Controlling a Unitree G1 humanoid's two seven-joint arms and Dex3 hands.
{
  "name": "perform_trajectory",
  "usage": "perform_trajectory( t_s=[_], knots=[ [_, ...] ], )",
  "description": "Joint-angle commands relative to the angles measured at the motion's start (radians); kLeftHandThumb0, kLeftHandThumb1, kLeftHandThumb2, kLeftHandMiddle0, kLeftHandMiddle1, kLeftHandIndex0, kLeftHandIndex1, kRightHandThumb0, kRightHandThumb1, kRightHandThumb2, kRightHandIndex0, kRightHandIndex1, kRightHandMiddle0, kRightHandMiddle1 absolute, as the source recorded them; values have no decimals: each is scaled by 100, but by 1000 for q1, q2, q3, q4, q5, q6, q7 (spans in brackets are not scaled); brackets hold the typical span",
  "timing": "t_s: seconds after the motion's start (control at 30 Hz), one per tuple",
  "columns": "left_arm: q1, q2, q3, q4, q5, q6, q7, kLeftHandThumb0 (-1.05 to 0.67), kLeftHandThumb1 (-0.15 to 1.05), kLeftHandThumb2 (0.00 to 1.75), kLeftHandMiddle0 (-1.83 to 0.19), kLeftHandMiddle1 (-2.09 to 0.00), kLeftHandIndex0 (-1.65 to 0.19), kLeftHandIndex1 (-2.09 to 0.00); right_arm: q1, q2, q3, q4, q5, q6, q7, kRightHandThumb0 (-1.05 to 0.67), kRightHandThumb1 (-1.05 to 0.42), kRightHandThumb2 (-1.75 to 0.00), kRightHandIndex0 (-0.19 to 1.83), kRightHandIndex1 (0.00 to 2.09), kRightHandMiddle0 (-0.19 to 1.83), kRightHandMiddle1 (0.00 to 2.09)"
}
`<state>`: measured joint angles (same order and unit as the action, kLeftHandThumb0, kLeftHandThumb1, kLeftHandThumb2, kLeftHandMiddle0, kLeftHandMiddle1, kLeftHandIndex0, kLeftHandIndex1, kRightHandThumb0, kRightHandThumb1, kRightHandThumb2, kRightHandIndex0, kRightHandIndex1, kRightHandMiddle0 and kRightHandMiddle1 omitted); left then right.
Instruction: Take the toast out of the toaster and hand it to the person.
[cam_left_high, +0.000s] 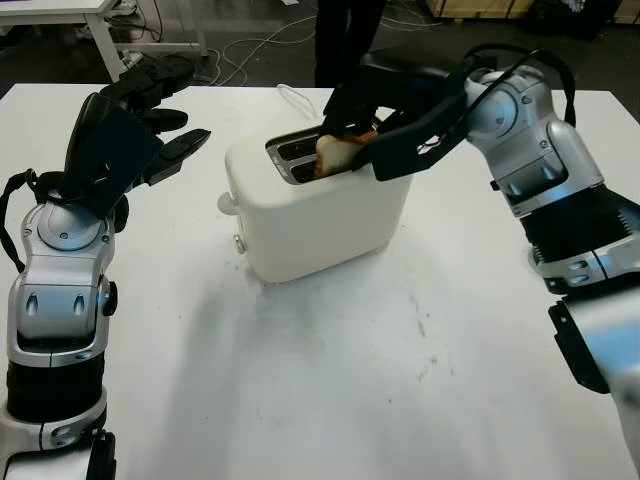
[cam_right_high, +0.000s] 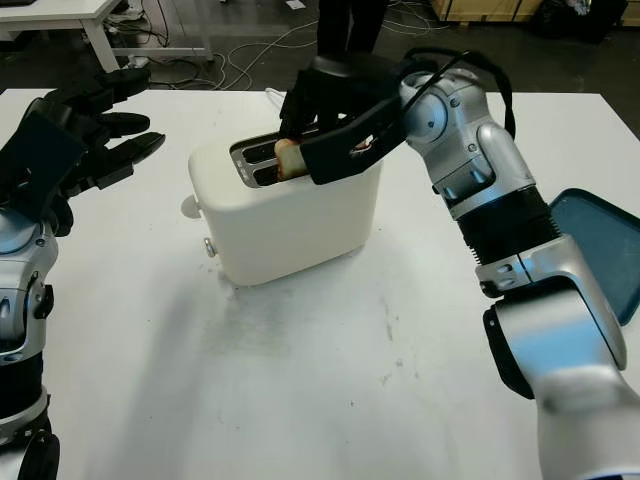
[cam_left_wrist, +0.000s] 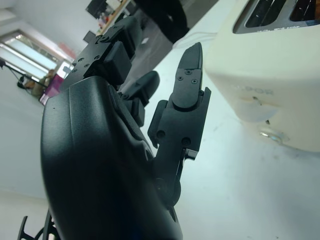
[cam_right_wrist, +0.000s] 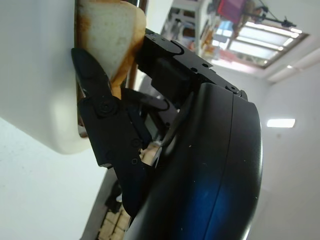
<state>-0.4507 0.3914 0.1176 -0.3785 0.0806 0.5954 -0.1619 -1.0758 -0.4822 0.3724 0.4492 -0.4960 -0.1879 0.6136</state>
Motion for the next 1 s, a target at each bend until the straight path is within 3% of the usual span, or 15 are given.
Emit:
perform_trajectory(
  t_s=[0.0, 0.3, 0.83, 0.9, 0.97],
  knots=[
    [5, 9, -1, -3, 12, -15, 6, -23, 92, 10, -29, -71, -48, -17, 19, 6, 20, 28, -12, -33, -4, -30, -70, -1, 79, 94, 113, 10],
    [5, 4, 2, -5, 7, -11, 7, -23, 92, 10, -29, -70, -48, -15, 24, 7, 39, 70, -18, -61, -23, -29, -71, 0, 85, 111, 118, 15],
    [4, 5, 1, -4, 13, -11, 10, -21, 92, 10, -30, -70, -50, -14, 17, 21, 66, 90, -19, -32, 22, -28, -72, 0, 89, 108, 122, 25],
    [3, 4, 1, -4, 13, -11, 10, -22, 92, 10, -30, -70, -50, -14, 19, 20, 69, 96, -16, -43, 29, -29, -71, 0, 88, 114, 114, 44],
    [4, 4, 2, -6, 12, -11, 9, -22, 92, 10, -30, -70, -50, -14, 22, 18, 73, 98, -17, -53, 30, -32, -71, 0, 87, 124, 98, 82]
  ],
)
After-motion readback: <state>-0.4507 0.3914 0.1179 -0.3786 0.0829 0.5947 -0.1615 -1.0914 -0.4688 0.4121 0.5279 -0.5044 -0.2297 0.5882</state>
